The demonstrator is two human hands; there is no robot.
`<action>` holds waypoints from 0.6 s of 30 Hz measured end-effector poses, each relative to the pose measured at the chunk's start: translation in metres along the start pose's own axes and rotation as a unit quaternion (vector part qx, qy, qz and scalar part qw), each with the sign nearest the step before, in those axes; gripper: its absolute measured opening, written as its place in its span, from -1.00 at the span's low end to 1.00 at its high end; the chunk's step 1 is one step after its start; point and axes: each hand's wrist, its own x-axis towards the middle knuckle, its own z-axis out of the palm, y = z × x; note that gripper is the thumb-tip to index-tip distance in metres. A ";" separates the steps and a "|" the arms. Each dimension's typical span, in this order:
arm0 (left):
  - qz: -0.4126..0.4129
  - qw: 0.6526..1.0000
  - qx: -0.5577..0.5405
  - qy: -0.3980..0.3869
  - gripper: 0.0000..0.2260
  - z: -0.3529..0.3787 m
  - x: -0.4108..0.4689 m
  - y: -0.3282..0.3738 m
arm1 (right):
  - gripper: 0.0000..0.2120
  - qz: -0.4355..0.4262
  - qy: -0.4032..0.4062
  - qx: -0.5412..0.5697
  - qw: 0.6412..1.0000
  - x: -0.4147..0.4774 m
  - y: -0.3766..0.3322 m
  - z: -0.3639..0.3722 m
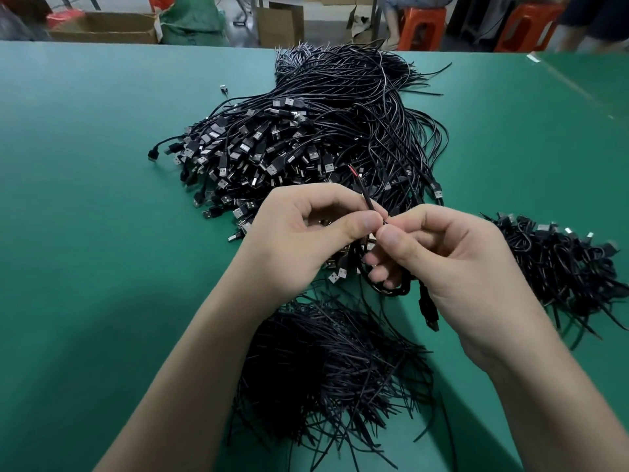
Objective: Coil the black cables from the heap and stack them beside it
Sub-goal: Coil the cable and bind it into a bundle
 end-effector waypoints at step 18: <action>-0.268 0.876 -0.391 0.090 -0.48 0.044 0.004 0.001 | -0.30 -0.194 -0.036 -0.208 0.958 0.006 0.017 -0.009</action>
